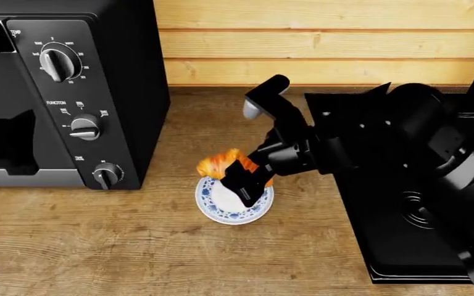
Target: Place the pastries on the plates.
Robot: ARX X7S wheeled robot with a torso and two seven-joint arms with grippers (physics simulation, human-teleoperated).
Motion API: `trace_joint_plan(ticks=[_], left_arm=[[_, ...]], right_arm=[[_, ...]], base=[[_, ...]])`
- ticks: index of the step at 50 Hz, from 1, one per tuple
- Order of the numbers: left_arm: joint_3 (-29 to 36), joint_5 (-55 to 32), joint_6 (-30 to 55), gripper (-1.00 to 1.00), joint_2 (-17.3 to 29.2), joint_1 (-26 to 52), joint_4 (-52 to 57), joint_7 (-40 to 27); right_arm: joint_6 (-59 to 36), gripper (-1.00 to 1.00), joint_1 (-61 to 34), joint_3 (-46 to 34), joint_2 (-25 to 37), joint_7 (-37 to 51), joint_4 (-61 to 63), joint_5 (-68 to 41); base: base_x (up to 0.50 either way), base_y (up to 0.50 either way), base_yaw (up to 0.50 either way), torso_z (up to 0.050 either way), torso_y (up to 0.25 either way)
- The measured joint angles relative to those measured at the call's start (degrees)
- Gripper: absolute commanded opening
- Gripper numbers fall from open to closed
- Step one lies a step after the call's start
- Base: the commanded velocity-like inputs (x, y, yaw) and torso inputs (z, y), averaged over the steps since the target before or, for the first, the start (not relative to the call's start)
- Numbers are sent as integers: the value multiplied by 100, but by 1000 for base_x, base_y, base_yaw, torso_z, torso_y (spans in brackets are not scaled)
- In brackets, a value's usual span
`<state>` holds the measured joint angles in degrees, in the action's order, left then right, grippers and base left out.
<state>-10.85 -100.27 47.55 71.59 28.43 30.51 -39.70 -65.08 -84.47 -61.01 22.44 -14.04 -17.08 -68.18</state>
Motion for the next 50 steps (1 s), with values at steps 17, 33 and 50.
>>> trace_joint_plan(ticks=[17,33,50], left_arm=[[-138,64,42,100,-50,-161,-1,48],[-130,106,59,100,-95,-168,-20,70],[21,92,79,100,-109,27,-57,55]], right_arm=[[219,-100,242,-174,-39,-103,-129,180],[380,100,366,-220,-116,-202,-328,263],[409,100,359,-107,-135,-218,-400,166]], base=[[0,0,0,0,0],[0,0,0,0,0],[0,0,0,0,0]])
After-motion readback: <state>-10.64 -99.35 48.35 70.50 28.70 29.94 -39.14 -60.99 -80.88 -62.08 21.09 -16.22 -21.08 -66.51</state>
